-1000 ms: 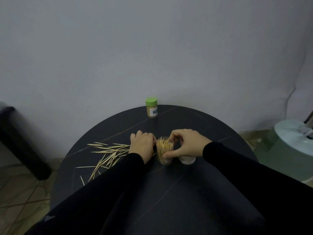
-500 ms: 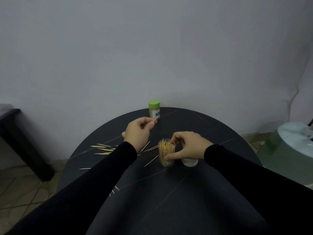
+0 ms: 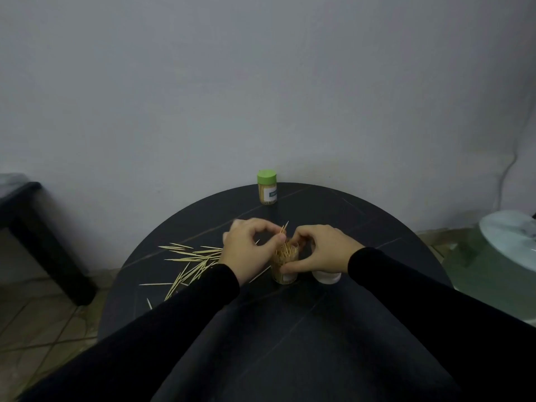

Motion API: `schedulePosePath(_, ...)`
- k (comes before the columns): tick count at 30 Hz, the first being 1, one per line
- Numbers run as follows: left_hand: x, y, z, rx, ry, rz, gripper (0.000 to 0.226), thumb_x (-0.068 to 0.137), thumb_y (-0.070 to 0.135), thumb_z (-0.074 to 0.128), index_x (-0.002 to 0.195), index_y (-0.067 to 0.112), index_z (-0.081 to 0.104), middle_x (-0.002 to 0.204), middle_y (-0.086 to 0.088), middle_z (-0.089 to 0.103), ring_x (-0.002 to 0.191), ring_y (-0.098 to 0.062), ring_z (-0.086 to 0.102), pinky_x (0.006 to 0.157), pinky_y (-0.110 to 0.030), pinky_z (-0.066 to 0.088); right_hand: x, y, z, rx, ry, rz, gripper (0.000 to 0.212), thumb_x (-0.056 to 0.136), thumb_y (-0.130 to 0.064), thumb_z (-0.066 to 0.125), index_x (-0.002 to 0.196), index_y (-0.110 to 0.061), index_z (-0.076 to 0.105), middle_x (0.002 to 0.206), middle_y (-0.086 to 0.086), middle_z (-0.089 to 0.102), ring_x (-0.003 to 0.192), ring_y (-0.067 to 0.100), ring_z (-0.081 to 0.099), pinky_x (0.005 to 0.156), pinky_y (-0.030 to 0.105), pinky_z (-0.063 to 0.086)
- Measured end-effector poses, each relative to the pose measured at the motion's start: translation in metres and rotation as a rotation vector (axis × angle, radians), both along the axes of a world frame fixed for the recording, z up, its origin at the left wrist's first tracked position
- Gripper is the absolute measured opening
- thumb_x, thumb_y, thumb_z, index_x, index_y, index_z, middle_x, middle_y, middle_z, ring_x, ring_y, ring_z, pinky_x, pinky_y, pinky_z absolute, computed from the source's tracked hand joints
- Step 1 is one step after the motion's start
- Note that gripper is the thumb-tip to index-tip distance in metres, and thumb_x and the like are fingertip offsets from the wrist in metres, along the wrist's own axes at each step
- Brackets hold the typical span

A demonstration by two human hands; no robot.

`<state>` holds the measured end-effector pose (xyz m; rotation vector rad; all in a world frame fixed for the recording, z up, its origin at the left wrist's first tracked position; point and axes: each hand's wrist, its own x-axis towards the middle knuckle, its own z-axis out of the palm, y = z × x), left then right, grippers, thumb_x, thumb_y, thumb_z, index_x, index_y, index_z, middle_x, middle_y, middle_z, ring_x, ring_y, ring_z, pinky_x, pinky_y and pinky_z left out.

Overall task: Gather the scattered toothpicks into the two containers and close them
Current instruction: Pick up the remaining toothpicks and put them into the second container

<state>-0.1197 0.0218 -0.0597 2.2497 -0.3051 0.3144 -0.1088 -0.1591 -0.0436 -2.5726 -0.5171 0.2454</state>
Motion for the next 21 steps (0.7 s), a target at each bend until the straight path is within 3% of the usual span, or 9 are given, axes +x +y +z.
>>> schedulePosePath(4,-0.002,0.010,0.001,0.097,-0.039,-0.060,0.014,0.085,0.035,0.066,0.086,0.048,0.061,0.100,0.026,0.054,0.108,-0.007,0.039,0.102,-0.048,0.033,0.001,0.000,0.000,0.004,0.006,-0.006,0.045,0.071,-0.057,0.074,0.103,-0.029,0.058,0.096,-0.012,0.061,0.078,-0.001,0.051,0.075,0.023,0.037)
schedulePosePath(7,-0.004,0.016,0.002,0.105,-0.120,-0.124,0.026,0.090,0.037,0.057,0.114,0.047,0.055,0.112,0.022,0.055,0.111,-0.006,0.040,0.100,-0.045,0.037,0.002,0.000,0.000,0.011,0.014,-0.002,0.047,0.071,-0.056,0.075,0.105,-0.028,0.059,0.098,-0.012,0.061,0.078,-0.001,0.052,0.067,0.019,0.036)
schedulePosePath(10,-0.005,0.023,0.004,0.391,-0.333,-0.213,0.044,0.091,0.044,0.040,0.134,0.038,0.046,0.129,0.017,0.054,0.116,-0.008,0.041,0.094,-0.039,0.035,0.001,-0.001,0.000,0.030,0.016,0.000,0.047,0.071,-0.055,0.075,0.105,-0.027,0.059,0.098,-0.011,0.062,0.077,-0.001,0.052,0.064,0.017,0.035)
schedulePosePath(13,-0.004,0.029,-0.002,0.732,-0.549,-0.306,0.042,0.093,0.045,0.040,0.129,0.029,0.056,0.129,0.014,0.059,0.110,-0.016,0.049,0.083,-0.038,0.035,0.000,-0.002,-0.001,0.066,0.016,0.008,0.045,0.069,-0.056,0.076,0.100,-0.028,0.060,0.095,-0.011,0.062,0.076,0.000,0.053,0.065,0.018,0.036)
schedulePosePath(17,-0.004,0.028,0.000,0.655,-0.635,-0.260,0.032,0.091,0.040,0.047,0.113,0.027,0.066,0.099,0.013,0.067,0.100,-0.015,0.051,0.079,-0.033,0.030,0.002,-0.002,-0.002,0.077,0.028,-0.001,0.043,0.067,-0.056,0.077,0.096,-0.030,0.059,0.094,-0.011,0.062,0.078,0.000,0.054,0.065,0.018,0.038)
schedulePosePath(21,0.000,0.027,-0.004,0.764,-0.661,-0.284,0.031,0.091,0.041,0.046,0.105,0.028,0.070,0.099,0.010,0.065,0.101,-0.017,0.049,0.078,-0.033,0.031,0.002,-0.002,-0.003,0.104,0.037,-0.005,0.043,0.067,-0.055,0.079,0.095,-0.029,0.060,0.093,-0.011,0.063,0.075,0.001,0.055,0.063,0.017,0.039)
